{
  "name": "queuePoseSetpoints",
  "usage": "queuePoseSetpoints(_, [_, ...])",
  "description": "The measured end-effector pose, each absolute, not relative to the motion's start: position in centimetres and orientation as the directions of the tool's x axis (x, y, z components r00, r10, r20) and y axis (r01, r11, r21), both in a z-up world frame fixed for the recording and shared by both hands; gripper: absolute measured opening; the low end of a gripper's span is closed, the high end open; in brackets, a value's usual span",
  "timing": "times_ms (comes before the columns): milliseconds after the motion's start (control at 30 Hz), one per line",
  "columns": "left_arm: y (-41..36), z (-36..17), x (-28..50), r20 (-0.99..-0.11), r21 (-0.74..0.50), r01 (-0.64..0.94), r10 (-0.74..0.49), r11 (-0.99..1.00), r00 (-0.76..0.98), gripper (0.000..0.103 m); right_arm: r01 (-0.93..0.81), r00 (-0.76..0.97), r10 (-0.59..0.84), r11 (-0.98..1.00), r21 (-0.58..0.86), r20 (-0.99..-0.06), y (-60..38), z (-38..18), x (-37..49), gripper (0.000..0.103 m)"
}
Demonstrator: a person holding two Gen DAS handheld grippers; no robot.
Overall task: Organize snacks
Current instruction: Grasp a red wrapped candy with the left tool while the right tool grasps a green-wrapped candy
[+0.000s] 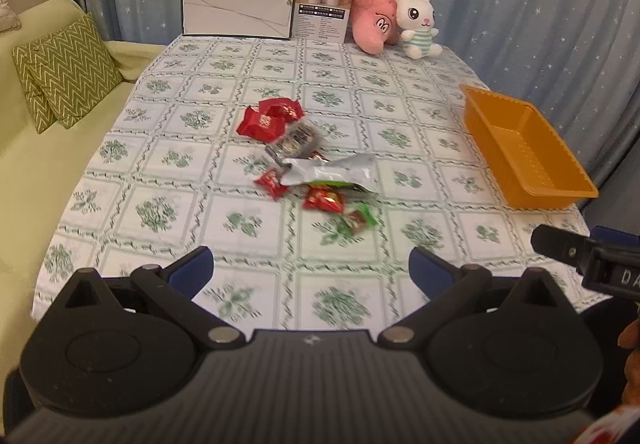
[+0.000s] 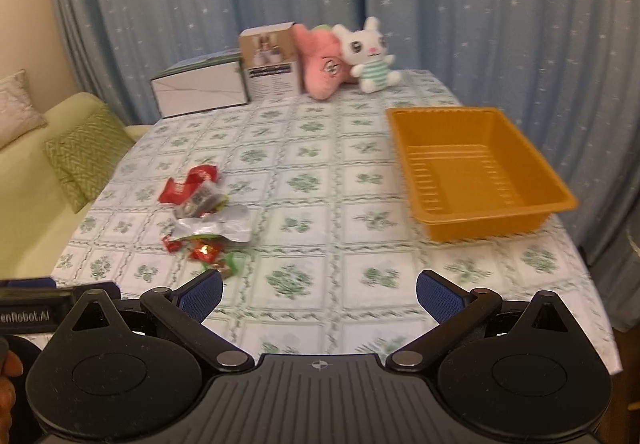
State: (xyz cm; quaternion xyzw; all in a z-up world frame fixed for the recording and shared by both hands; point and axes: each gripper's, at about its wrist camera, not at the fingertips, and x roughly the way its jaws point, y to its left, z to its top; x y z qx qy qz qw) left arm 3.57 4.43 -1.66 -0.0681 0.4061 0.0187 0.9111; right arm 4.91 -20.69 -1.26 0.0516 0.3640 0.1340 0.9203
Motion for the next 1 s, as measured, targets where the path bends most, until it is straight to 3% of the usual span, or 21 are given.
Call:
queuePoseSetpoints(167, [7.1, -3.4, 6.8, -0.754, -0.077, -0.083, -0.004, 0.994, 0.657, 0.102, -0.288, 0.679, 0.339, 0.939, 0.189, -0.651, -17.2, -3.8, 7.3, 0.102])
queuePoseSetpoints(267, [8.6, -4.5, 8.6, -0.762, -0.078, -0.100, 0.005, 0.992, 0.648, 0.102, -0.339, 0.656, 0.390, 0.917, 0.209, -0.646, -15.3, -5.4, 8.8, 0.085])
queuePoseSetpoints(433, [10.6, -5.7, 11.1, -0.770, -0.092, -0.126, 0.010, 0.988, 0.638, 0.102, -0.414, 0.618, 0.432, 0.889, 0.194, -0.657, -11.8, -8.5, 11.1, 0.081])
queuePoseSetpoints(500, [11.1, -6.1, 11.8, -0.769, -0.102, -0.127, 0.003, 0.987, 0.639, 0.102, -0.448, 0.604, 0.444, 0.876, 0.178, -0.662, -10.5, -9.8, 11.9, 0.070])
queuePoseSetpoints(733, [11.1, -7.7, 13.1, -0.775, -0.125, -0.111, -0.027, 0.986, 0.632, 0.101, -0.498, 0.586, 0.434, 0.859, 0.119, -0.684, -7.7, -13.0, 13.8, 0.058])
queuePoseSetpoints(900, [10.7, -8.6, 13.2, -0.788, -0.129, -0.112, -0.033, 0.985, 0.615, 0.095, -0.508, 0.592, 0.431, 0.855, 0.100, -0.681, -7.7, -13.4, 14.3, 0.032])
queuePoseSetpoints(1000, [10.0, -8.9, 13.2, -0.789, -0.121, -0.076, -0.050, 0.990, 0.612, 0.094, -0.480, 0.602, 0.410, 0.871, 0.099, -0.685, -8.4, -13.0, 14.0, 0.028])
